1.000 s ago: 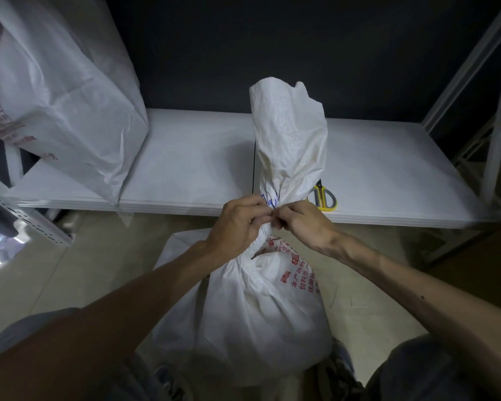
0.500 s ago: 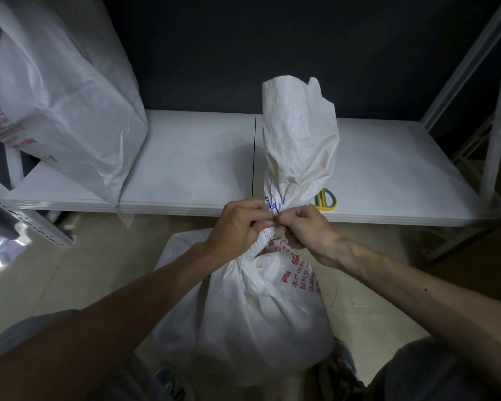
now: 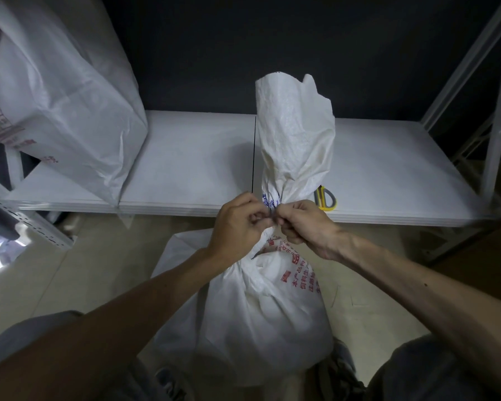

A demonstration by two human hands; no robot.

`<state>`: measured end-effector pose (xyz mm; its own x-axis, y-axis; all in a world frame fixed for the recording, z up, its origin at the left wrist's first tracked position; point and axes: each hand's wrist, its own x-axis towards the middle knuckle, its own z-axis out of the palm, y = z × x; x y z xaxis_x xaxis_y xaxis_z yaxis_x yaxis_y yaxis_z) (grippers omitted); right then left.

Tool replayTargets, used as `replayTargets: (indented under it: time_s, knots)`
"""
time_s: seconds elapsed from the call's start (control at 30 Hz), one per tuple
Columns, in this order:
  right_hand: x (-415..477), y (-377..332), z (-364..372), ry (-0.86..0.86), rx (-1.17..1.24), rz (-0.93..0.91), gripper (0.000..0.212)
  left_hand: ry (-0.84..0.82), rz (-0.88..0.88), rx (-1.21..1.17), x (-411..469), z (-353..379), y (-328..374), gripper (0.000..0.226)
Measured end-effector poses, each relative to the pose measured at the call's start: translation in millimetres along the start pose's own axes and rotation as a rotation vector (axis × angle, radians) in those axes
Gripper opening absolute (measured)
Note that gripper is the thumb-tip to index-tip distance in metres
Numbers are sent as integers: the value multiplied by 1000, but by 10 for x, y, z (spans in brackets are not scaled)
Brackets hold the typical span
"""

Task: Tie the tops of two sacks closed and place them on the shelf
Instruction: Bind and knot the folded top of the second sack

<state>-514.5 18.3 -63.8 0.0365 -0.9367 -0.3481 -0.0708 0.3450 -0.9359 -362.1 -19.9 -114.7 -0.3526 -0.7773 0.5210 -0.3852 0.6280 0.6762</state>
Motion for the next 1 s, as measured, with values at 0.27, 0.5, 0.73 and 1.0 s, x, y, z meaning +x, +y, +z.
replayTargets:
  time_s: [0.27,0.5,0.73,1.0]
  knots:
    - [-4,9,1,105,-14,-32,45,-146,-620,-151,62,-2,52,65]
    - [-21,-5,96,142,230,47,41,-189,-693,-388,19,54,-33,82]
    - [-11,6,27,113,-3,-33,37,-148,-740,-435,18,6,37,60]
    - [-48,-241,-95,-97,-459,85,29,-87,-665,-399,-23,77,82,65]
